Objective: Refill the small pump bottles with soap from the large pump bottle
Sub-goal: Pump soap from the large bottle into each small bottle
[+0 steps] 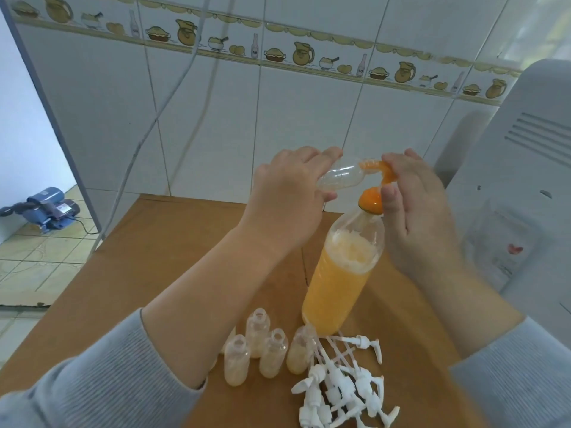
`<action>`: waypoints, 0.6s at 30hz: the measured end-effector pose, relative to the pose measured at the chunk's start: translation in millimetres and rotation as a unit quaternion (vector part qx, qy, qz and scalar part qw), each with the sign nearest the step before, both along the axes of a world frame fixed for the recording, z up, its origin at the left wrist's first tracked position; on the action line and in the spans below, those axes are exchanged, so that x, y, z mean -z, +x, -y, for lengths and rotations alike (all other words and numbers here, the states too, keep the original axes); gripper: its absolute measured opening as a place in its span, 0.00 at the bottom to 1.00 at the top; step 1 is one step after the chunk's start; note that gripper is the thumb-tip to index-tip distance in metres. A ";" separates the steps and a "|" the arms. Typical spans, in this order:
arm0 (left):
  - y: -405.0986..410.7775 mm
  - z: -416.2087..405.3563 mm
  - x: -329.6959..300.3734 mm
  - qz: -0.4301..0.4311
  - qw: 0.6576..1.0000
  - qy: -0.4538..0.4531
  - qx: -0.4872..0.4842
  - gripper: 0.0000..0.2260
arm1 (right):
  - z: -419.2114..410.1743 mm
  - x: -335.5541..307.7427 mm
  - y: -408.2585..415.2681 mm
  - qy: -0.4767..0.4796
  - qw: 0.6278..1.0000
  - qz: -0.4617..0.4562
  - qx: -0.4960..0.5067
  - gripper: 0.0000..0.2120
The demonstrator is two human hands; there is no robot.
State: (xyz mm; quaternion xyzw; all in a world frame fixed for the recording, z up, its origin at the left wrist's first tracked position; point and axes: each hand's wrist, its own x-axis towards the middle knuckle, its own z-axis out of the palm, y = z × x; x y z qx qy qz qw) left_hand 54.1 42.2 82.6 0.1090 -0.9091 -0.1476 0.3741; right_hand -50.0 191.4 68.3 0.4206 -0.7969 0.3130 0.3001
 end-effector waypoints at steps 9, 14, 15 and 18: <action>-1.6 -5.1 14.2 0.031 1.000 0.000 0.001 0.22 | 6.7 16.3 -3.6 -0.057 0.998 0.000 -0.014 0.29; 2.4 0.7 3.9 0.004 1.000 -0.028 -0.011 0.22 | 5.9 -8.0 -0.5 0.003 1.000 0.013 -0.021 0.33; 2.5 1.0 0.8 -0.002 0.999 -0.033 -0.011 0.22 | 6.2 -10.5 0.7 -0.005 1.000 0.018 -0.023 0.34; 1.8 -1.5 1.1 -0.020 0.999 -0.049 -0.007 0.22 | 9.7 -3.6 7.4 -0.067 0.998 0.009 -0.020 0.34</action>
